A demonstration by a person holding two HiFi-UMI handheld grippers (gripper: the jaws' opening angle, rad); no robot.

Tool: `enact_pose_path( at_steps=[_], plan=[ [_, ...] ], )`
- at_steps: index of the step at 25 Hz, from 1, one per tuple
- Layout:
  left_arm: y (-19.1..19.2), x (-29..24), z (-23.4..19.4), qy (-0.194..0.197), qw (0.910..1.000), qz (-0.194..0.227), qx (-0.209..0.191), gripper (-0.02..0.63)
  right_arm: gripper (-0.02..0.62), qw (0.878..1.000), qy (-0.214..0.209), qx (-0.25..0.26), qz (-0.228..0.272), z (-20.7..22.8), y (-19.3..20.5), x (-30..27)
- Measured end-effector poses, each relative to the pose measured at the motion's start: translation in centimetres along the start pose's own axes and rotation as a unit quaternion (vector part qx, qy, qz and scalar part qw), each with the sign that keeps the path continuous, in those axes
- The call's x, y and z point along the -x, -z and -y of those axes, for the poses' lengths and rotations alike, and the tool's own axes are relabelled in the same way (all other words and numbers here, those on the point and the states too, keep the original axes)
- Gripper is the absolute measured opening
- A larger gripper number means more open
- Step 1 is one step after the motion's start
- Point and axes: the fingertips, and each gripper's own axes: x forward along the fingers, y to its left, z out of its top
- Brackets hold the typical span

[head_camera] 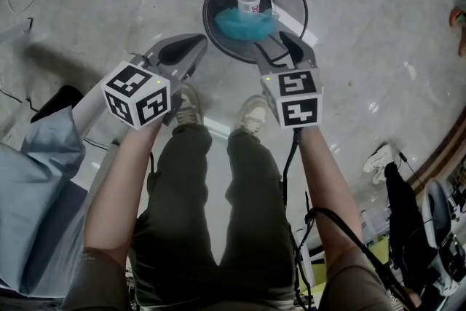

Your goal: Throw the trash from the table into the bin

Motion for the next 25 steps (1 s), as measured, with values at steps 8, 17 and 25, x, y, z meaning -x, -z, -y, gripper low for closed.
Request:
enact_pose_path(
  at_steps=[8,17,25],
  plan=[
    [-6.5,2.8,4.4,0.014,0.9996,0.014,-0.022,-0.002,0.172,0.998,0.019,0.020,0.050,-0.3,-6.5,7.4],
    [-19.9,9.1,12.9,0.029,0.9947,0.070,-0.070,-0.002,0.089,0.989,0.042,0.026,0.138,-0.6,-17.1,22.0],
    [-33.3,17.3,24.0,0.050,0.9820,0.134,-0.123,-0.002,0.003,0.975,0.046,0.024,0.217,-2.3,-26.6,37.3]
  ],
)
